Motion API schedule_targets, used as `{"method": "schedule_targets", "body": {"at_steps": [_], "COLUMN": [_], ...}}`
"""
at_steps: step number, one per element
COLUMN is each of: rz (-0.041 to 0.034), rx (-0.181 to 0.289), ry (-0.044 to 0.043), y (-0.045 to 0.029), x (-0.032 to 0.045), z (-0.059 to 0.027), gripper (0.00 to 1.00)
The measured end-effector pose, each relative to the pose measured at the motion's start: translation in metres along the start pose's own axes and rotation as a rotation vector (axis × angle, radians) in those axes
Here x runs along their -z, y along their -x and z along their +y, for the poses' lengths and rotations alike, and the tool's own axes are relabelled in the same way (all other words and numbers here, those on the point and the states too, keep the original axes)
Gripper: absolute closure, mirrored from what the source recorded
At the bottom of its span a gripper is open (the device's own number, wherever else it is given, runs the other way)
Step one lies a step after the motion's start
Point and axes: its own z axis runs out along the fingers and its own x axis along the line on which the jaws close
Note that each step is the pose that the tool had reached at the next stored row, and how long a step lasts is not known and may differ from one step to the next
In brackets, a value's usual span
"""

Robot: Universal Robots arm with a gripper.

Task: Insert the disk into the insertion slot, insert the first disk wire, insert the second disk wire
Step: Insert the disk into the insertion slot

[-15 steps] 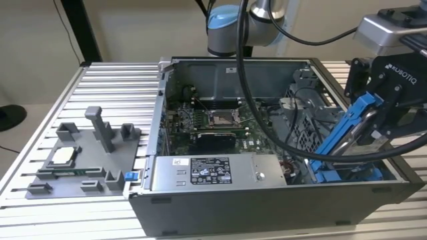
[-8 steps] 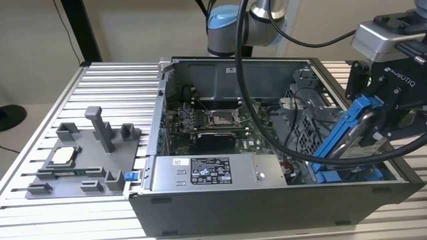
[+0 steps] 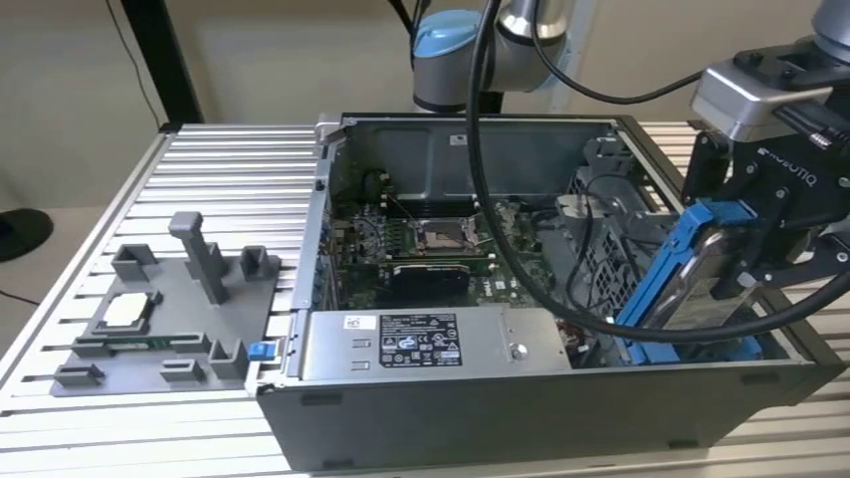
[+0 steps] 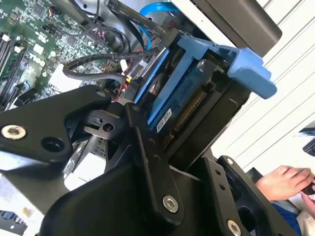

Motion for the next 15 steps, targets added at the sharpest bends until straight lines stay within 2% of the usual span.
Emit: {"method": "schedule_targets", "body": {"at_steps": [3, 4, 11, 15], "rz": [-0.0011, -0.0016, 0.0005, -0.0003], "rx": [0.0, 0.0, -0.013, -0.014], "ry": [-0.0005, -0.0004, 0.0011, 0.0033], "y": [0.0, -0.0001, 0.0, 0.0002], "x": [-0.0004, -0.0009, 0.0007, 0.0128], "z": [-0.0001, -0.0002, 0.0001, -0.0002], "gripper": [1.0, 0.0, 0.0, 0.0]}}
